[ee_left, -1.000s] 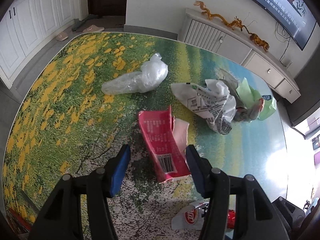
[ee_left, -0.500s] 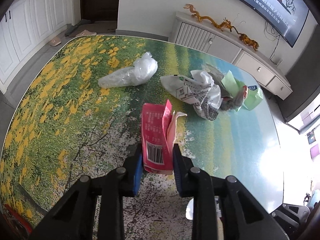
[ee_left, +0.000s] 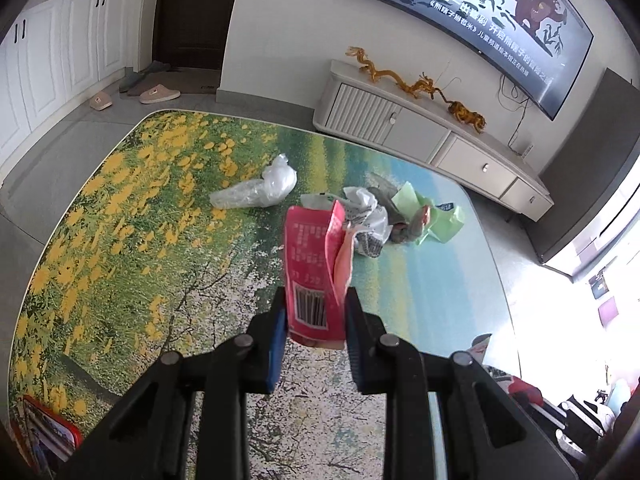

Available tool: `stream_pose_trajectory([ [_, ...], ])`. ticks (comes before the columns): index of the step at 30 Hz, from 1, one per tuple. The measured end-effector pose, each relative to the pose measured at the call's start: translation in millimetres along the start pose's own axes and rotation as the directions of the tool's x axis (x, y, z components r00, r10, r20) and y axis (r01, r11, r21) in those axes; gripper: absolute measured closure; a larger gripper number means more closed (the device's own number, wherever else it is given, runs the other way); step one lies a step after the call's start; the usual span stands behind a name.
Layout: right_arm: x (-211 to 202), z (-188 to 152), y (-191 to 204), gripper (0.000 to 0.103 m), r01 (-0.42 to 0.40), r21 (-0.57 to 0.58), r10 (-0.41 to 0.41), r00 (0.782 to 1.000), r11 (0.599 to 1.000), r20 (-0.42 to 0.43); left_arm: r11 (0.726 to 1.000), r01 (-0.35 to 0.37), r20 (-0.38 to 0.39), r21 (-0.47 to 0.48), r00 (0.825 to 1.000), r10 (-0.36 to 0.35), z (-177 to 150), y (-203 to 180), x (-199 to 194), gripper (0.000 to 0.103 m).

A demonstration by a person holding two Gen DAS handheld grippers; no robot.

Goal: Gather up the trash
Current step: 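Carry the red carton and red-white wrapper over the white bin with both tools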

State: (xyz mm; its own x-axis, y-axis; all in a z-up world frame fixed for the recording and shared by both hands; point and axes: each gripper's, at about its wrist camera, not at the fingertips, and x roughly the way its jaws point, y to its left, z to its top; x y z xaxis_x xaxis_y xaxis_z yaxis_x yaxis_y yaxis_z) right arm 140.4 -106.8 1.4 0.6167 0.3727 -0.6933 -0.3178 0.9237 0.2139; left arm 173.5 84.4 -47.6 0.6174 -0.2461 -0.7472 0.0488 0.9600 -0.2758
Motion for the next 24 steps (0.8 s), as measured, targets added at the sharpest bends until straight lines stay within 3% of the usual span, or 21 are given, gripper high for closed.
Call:
stream_pose_trajectory([
  [15, -72.4, 7.2, -30.5, 0.097, 0.063, 0.12, -0.084, 0.979, 0.991, 0.183, 0.994, 0.095, 0.12, 0.05, 0.988, -0.101, 5.1, -36.0, -69.9, 0.078],
  [24, -115.1, -9.6, -67.8, 0.097, 0.115, 0.23, -0.173, 0.952, 0.966, 0.251, 0.975, 0.185, 0.121, 0.12, 0.972, -0.199, -0.2, -81.0, -86.4, 0.078],
])
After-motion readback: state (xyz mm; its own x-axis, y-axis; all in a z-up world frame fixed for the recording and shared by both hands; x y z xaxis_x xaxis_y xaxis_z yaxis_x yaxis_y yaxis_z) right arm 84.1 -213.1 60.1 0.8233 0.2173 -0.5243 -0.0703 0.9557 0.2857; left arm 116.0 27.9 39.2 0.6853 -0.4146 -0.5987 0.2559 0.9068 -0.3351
